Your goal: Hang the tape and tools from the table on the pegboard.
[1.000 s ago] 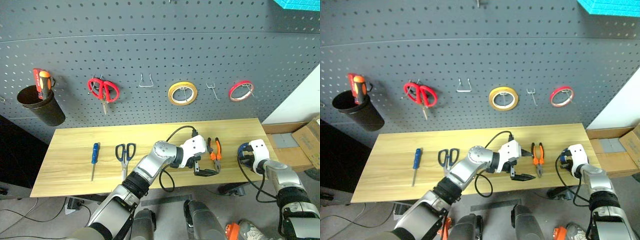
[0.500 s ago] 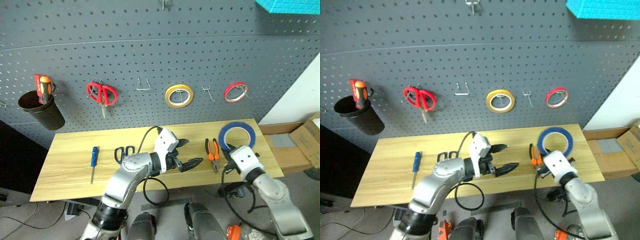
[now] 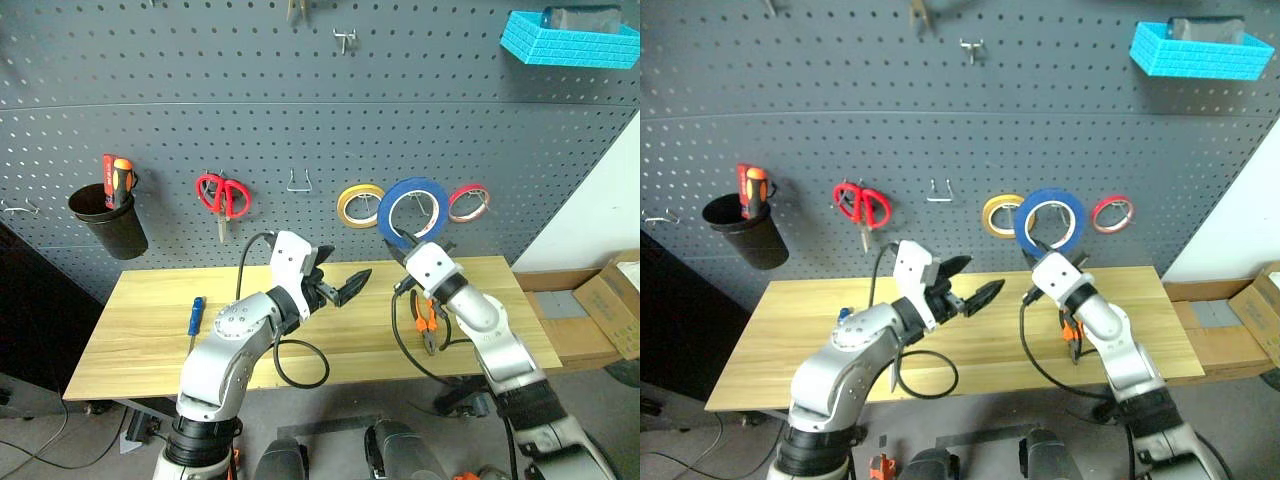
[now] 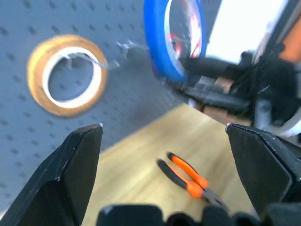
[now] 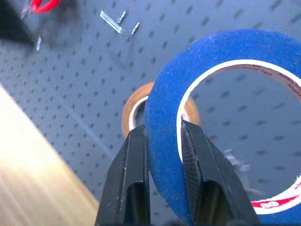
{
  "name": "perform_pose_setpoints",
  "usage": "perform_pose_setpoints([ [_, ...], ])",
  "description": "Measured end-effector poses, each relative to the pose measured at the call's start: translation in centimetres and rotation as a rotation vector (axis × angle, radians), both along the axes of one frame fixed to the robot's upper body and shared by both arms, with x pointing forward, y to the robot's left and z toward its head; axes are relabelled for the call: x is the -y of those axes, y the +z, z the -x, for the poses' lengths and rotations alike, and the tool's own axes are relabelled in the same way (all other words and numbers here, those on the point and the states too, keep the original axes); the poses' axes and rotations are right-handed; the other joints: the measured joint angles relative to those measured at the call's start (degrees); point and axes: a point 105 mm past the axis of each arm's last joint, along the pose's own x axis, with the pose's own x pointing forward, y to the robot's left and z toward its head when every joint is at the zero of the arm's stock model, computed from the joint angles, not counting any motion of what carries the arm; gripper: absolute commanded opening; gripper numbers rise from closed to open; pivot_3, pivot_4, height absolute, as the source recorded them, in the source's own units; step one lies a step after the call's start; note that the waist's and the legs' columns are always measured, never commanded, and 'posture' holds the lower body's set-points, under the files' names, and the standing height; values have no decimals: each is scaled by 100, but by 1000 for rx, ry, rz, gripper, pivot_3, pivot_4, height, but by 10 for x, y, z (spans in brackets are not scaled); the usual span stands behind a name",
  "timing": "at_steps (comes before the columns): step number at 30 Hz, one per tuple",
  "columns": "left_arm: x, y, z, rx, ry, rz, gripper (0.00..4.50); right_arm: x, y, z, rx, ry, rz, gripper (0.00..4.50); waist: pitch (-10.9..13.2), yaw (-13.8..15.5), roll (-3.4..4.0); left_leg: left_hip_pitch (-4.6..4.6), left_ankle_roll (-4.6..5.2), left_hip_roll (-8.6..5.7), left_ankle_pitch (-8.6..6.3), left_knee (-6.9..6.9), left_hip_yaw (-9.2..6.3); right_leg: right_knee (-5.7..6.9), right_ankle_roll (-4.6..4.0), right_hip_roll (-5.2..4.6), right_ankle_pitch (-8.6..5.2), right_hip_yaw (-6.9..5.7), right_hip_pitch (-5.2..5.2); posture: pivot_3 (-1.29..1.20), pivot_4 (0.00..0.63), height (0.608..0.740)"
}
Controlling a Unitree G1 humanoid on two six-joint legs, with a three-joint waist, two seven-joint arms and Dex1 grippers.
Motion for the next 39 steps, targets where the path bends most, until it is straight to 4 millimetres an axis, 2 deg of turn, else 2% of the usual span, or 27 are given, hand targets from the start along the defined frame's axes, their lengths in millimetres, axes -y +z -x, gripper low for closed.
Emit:
perform_pose_setpoints([
  [4, -1, 4, -3, 15, 13, 3, 4500, 9, 1, -23, -105, -15, -35, 376, -17, 24, 0, 0, 1, 6, -1, -2, -4, 1, -11, 4, 5, -2, 1, 40, 45, 740],
  [8, -2, 3, -3, 10, 24, 6, 4500, 19, 2, -29, -123, -42, -46, 376, -42, 42, 0, 8, 1, 5, -1, 4, 1, 3, -5, 5, 6, 3, 7, 39, 51, 740],
  [12, -2, 0, -3, 0, 29, 9, 4500, 20, -1, -26, -127, -42, -48, 376, -51, 60, 2, 13, 2, 7, 1, 13, 1, 9, -3, 10, 13, 5, 11, 33, 55, 740],
  [17, -3, 1, -3, 0, 30, 10, 4500, 19, -18, -10, -174, -45, -57, 376, -59, 88, 7, 11, 2, 11, 0, 13, 3, 10, -4, 14, 12, 9, 8, 25, 54, 740],
  [21, -2, 3, -3, 3, 22, 18, 4500, 16, -19, 2, -184, -48, -72, 376, -61, 96, 10, 8, 2, 12, 0, 13, 2, 10, -4, 15, 12, 9, 5, 15, 55, 740],
  [24, 0, 8, -4, 19, 15, 22, 4500, 13, -18, 3, -192, -58, -85, 376, -62, 99, 12, 10, 1, 11, 0, 14, 4, 10, -4, 16, 13, 10, 6, 11, 53, 740],
  [27, 0, 9, -4, 20, 12, 23, 4500, 14, -14, -2, -185, -69, -85, 376, -65, 96, 18, 10, 1, 10, 0, 14, 7, 10, -4, 16, 13, 12, 5, 11, 54, 740],
  [33, 0, 9, -4, 18, 8, 23, 4500, 28, 11, -18, -114, -127, -94, 376, -66, 106, 19, 8, 2, 10, 0, 12, 4, 9, -5, 17, 12, 10, 4, 19, 58, 740],
  [39, -1, 8, -4, 16, 9, 21, 4500, 24, 22, -16, -73, -124, -109, 376, -66, 112, 20, 3, 2, 11, 0, 11, 3, 8, -7, 17, 11, 9, 1, 26, 60, 740],
])
